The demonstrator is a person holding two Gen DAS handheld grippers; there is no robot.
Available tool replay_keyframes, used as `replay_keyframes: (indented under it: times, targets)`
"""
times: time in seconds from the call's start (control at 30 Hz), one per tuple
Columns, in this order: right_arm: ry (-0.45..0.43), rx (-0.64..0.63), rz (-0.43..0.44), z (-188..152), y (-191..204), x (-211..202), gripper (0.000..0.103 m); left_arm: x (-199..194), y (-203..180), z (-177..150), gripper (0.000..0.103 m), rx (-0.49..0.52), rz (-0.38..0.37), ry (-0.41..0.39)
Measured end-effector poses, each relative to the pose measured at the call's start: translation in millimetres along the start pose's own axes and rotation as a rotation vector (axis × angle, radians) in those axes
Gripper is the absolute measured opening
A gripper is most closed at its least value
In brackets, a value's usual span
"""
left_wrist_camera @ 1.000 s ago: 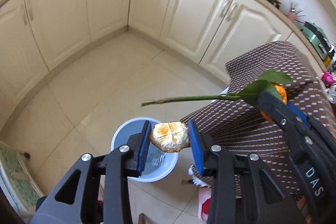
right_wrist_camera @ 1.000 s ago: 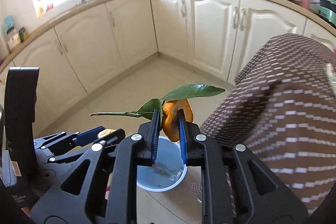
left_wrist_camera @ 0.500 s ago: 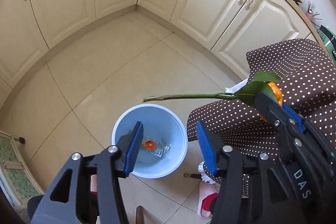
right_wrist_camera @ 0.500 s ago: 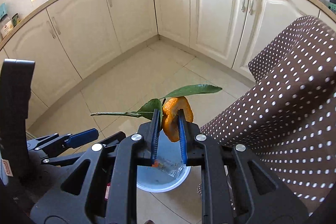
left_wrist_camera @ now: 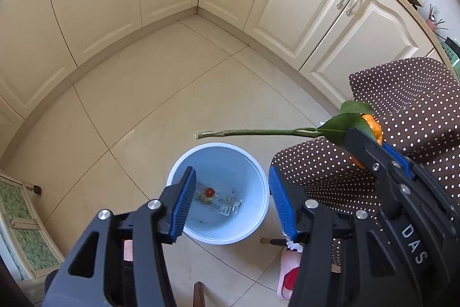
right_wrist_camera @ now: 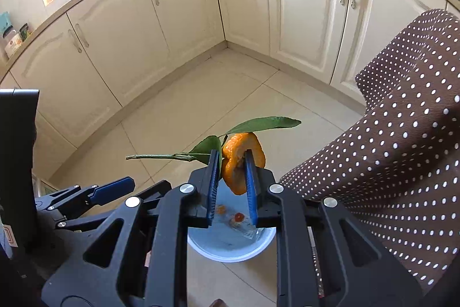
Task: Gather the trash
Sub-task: 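Carry tangerine and peel over the blue bucket and open both tools, then move both open tools back over the table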
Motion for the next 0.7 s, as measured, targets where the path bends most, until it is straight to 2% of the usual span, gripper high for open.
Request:
replay_keyframes:
  times: [0.2, 0.3, 0.37, 0.6, 0.7]
  targets:
    - [0.004, 0.013, 0.013, 1, 0, -2, 0.02, -8, 3, 2, 0.052, -0.002, 0.002, -0.01]
    - [-0.007, 0.022, 0.016, 4, -3, -8, 0.031, -14, 2, 2, 0.052, 0.003, 0.006, -0.019]
    - [-0.018, 0.025, 0.013, 6, -5, -15, 0.032, -20, 1, 3, 0.052, 0.006, 0.003, -0.028]
    - [-0.117, 0.041, -0.01, 19, -22, -74, 0.032, -59, -23, 6, 0.052, 0.066, 0.006, -0.1]
    - [-0.179, 0.055, -0.036, 21, -38, -113, 0.032, -82, -44, 8, 0.052, 0.106, -0.02, -0.136]
Point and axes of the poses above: each gripper's, at about its wrist camera, not at the fingertips, and x roughly the way its jaws point, y to its left, z to its top, the point moved 5 cm from there along x, roughly the way its jaws point, and after that the axes turned 4 degrees about -z, right-handed, at the moved point
